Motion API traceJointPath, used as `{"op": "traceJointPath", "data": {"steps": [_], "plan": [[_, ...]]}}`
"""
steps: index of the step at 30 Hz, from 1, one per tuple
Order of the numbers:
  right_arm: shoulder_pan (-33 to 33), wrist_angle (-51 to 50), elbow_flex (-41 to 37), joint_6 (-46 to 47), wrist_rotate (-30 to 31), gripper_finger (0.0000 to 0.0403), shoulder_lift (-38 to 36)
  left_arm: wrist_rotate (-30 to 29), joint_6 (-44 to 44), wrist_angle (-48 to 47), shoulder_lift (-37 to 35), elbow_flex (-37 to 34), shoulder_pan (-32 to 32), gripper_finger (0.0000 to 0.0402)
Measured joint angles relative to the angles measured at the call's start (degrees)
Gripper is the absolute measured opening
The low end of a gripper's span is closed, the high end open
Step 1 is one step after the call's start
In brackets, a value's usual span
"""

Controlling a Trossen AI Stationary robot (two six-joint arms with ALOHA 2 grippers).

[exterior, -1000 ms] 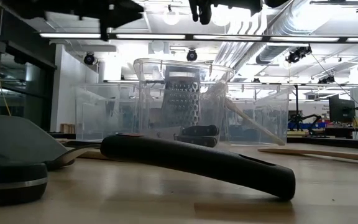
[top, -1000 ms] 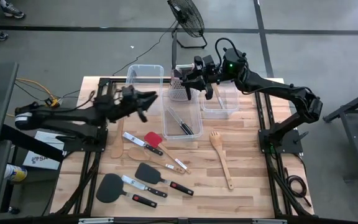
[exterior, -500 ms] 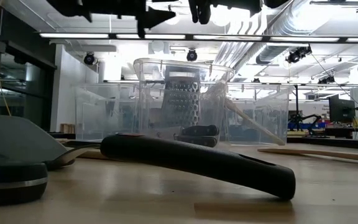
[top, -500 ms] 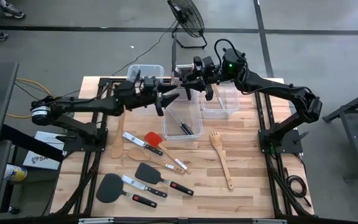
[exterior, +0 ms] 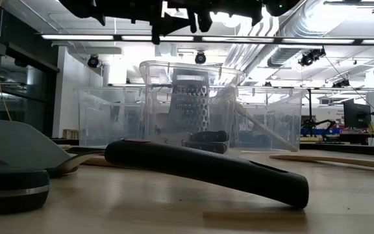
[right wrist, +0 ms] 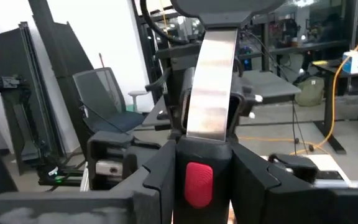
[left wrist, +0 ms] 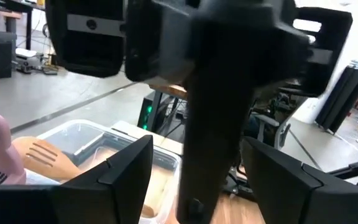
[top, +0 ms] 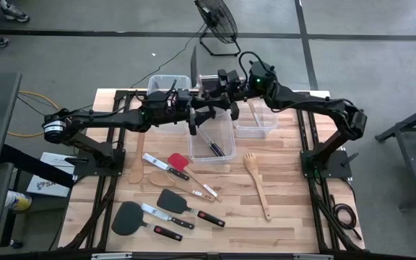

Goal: Pick & Place Kitchen Items
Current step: Put the black spatula into the left transparent bin

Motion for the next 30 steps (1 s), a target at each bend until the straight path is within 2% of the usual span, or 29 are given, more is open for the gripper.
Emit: {"op": "traceJointPath", "data": {"steps": [9, 12, 20, 30], "plan": [[0.5, 1.5, 0.0, 0.3, -0.3, 0.0104, 0.3, -0.3, 0.0, -1.1, 0.0, 0.0, 0.0, 0.0231], [0.5, 1.5, 0.0, 0.3, -0.1, 0.0104, 0.3, -0.3, 0.0, -1.0, 0.0, 0.0, 0.0, 0.0204], [0.5, 1.2, 0.0, 0.5, 0.7, 0.0104, 0.3, -0.3, 0.6, -1.0, 0.0, 0.0, 0.0, 0.0095], [0.5, 0.6, 0.0, 0.3, 0.3, 0.0101, 0.3, -0.3, 1.7, -1.4, 0.0, 0.0, 0.0, 0.0092]]}}
